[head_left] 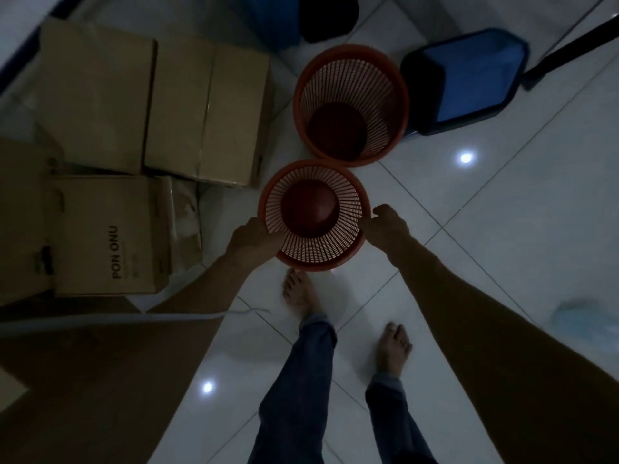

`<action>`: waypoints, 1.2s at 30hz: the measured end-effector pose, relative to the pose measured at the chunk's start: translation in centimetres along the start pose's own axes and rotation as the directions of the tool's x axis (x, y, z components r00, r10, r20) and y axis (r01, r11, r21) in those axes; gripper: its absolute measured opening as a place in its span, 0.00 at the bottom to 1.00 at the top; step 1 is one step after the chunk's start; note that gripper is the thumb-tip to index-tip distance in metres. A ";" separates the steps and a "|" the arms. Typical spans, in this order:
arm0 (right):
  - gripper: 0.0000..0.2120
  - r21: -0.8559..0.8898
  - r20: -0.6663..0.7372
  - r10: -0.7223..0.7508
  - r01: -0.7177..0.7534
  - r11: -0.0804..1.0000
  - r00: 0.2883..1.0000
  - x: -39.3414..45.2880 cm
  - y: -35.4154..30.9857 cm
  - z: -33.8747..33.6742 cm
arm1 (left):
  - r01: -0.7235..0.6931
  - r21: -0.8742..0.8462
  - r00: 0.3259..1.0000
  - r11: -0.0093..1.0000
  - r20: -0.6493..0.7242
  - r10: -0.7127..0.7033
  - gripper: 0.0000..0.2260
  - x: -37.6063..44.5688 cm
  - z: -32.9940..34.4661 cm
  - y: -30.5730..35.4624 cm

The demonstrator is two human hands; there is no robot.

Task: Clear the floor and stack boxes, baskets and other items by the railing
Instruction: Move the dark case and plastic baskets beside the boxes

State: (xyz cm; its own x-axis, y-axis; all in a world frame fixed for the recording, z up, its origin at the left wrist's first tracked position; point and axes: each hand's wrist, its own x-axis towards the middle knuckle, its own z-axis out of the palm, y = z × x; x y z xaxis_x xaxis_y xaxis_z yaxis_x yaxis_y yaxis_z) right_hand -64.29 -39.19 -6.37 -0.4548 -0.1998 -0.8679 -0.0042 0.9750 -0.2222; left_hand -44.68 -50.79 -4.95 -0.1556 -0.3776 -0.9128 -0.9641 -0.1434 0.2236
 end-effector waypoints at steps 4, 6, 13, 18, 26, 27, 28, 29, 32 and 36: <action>0.21 -0.119 0.014 -0.085 0.086 0.989 0.996 -4.5 0.6 -2.7 | -0.059 0.068 0.998 0.996 -0.023 0.060 0.15 -4.6 -0.6 1.7; 0.20 -0.168 0.015 -0.132 0.132 0.977 0.991 -7.1 1.4 -3.9 | -0.101 0.067 0.995 0.993 -0.013 0.102 0.12 -7.2 -0.5 2.3; 0.22 -0.173 -0.007 -0.282 0.276 0.945 0.959 -18.4 6.8 -8.8 | -0.178 -0.027 0.984 0.984 0.026 0.179 0.07 -18.2 2.8 2.6; 0.22 -0.156 -0.105 -0.432 0.414 0.897 0.896 -29.7 15.0 -11.9 | -0.312 0.022 0.950 0.950 -0.020 0.312 0.08 -30.5 8.6 2.8; 0.22 -0.245 -0.258 -0.563 0.511 0.824 0.785 -45.8 27.7 -16.2 | -0.504 0.455 0.819 0.734 -0.019 0.574 0.26 -49.3 16.7 4.6; 0.22 -0.250 -0.279 -0.567 0.512 0.822 0.775 -47.4 28.8 -16.9 | -0.519 0.501 0.800 0.692 0.000 0.600 0.26 -51.1 17.1 4.8; 0.22 -0.254 -0.301 -0.571 0.514 0.820 0.763 -48.9 29.8 -17.4 | -0.528 0.547 0.786 0.650 0.023 0.618 0.26 -52.9 17.5 5.1; 0.22 -0.254 -0.323 -0.573 0.515 0.819 0.753 -50.3 30.8 -17.9 | -0.531 0.587 0.776 0.611 0.046 0.629 0.25 -54.5 17.8 5.3; 0.21 -0.268 -0.392 -0.574 0.508 0.819 0.719 -53.9 33.6 -19.5 | -0.550 0.661 0.742 0.511 0.106 0.662 0.25 -58.6 19.1 6.0; 0.20 -0.277 -0.491 -0.540 0.465 0.841 0.684 -58.1 37.6 -20.9 | -0.613 0.660 0.693 0.434 0.185 0.697 0.25 -61.5 21.2 6.4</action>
State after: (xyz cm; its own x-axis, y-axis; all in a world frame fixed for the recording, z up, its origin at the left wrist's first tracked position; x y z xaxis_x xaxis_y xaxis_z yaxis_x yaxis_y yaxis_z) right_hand -56.66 11.12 45.04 -0.7460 -0.6151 -0.2551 -0.4620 0.7540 -0.4670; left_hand -45.89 -9.12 45.42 -0.8196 -0.1925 -0.5396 -0.4655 0.7727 0.4315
